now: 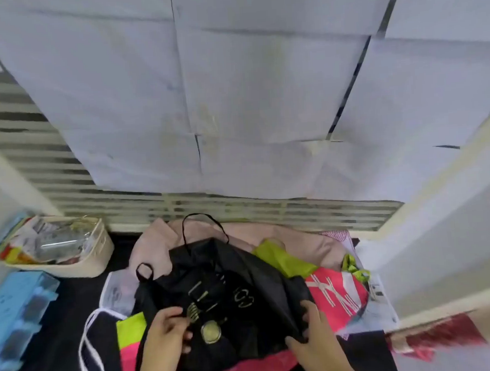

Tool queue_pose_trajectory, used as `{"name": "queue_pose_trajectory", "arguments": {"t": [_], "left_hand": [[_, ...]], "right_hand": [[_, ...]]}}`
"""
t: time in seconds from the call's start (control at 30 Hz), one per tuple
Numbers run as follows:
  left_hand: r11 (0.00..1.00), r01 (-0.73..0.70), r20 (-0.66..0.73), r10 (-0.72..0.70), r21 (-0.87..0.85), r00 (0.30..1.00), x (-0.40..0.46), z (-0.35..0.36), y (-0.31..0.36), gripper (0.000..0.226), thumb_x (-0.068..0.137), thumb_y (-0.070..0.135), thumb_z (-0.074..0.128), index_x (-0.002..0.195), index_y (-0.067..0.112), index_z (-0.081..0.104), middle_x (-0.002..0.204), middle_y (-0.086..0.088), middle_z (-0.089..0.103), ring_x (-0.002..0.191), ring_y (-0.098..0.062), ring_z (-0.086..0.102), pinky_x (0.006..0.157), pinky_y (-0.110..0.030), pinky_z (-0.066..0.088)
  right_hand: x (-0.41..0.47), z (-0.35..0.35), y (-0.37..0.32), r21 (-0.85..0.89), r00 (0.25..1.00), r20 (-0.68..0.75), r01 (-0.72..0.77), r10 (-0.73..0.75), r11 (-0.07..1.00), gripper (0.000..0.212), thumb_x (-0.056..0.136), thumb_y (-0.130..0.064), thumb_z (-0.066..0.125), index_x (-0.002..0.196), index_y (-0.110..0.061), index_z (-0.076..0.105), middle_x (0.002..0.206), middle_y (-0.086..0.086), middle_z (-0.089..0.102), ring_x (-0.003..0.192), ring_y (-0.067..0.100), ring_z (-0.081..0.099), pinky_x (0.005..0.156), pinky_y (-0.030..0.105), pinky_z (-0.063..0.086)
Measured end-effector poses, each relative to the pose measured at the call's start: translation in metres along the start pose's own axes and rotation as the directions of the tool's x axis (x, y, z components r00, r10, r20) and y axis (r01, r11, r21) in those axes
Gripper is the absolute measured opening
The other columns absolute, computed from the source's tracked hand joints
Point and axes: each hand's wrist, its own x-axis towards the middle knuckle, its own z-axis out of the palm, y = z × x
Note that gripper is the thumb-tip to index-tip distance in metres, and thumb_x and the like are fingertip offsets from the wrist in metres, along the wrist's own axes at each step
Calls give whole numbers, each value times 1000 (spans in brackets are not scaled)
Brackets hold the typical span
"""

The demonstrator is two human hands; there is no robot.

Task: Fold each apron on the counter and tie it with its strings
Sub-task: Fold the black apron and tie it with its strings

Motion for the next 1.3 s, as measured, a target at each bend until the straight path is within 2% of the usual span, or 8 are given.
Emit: {"name": "queue_pose_trajectory", "arguments": {"t": [0.1,0.23,0.5,0.7,0.9,1.13,1.2,1.3], "left_hand": [[999,-18,-24,17,-43,1000,24,14,23,19,99,-2,59,112,12,63,97,-20,70,69,-23,67,55,-36,55],[997,-77,3,77,-20,997,28,22,33,21,99,-1,60,108,17,65,97,-13,70,70,-22,69,57,-35,58],[952,-104,64,89,289,994,64,8,64,66,76,34,85,130,16,52,128,-10,60,113,-28,63,96,-40,55],[905,-18,-74,55,424,996,56,-3,94,145,53,50,94,163,6,10,164,-26,20,152,-43,23,122,-51,28],[722,-557,285,479,410,831,25,-3,207,50,91,18,71,125,53,60,119,19,65,111,-6,61,95,-23,50],[661,-698,211,667,275,714,-33,-48,366,20,86,11,58,73,16,72,66,-2,68,76,-22,65,72,-33,45],[515,-767,191,768,383,611,-69,-68,429,24,90,9,60,78,23,75,71,8,72,81,-19,68,73,-34,49],[248,-869,-59,967,429,247,-134,-84,478,30,88,11,55,99,32,74,91,11,73,95,-20,67,86,-42,54]], "right_hand": [[16,13,-40,-318,991,-1,129,-136,939,87,86,-49,72,156,-32,24,142,-1,35,132,24,47,99,35,45],[40,6,-63,-365,995,-32,79,-98,928,9,102,-19,50,103,-21,59,95,0,62,105,32,68,77,38,48],[14,-94,-175,45,917,-109,390,-383,920,26,107,-21,50,107,-38,69,91,-22,69,91,-2,63,74,5,42],[-51,-200,-264,97,816,-48,577,-575,811,16,97,-32,68,83,-27,64,77,-9,66,74,5,63,68,21,49],[-85,-260,-298,-206,689,113,722,-716,661,50,86,-3,76,120,-39,68,115,-24,71,111,-3,64,92,10,47],[-86,-363,-325,-379,750,-347,437,-563,816,26,88,1,46,72,-5,65,66,4,65,69,30,59,57,28,39],[-107,-399,-341,-430,639,-449,458,-625,778,42,93,-3,46,96,-26,80,96,-9,75,96,18,65,80,21,49],[-138,-412,-343,-468,125,-667,697,-735,543,65,82,-2,42,128,-34,73,129,-19,67,127,0,57,114,27,43]]}}
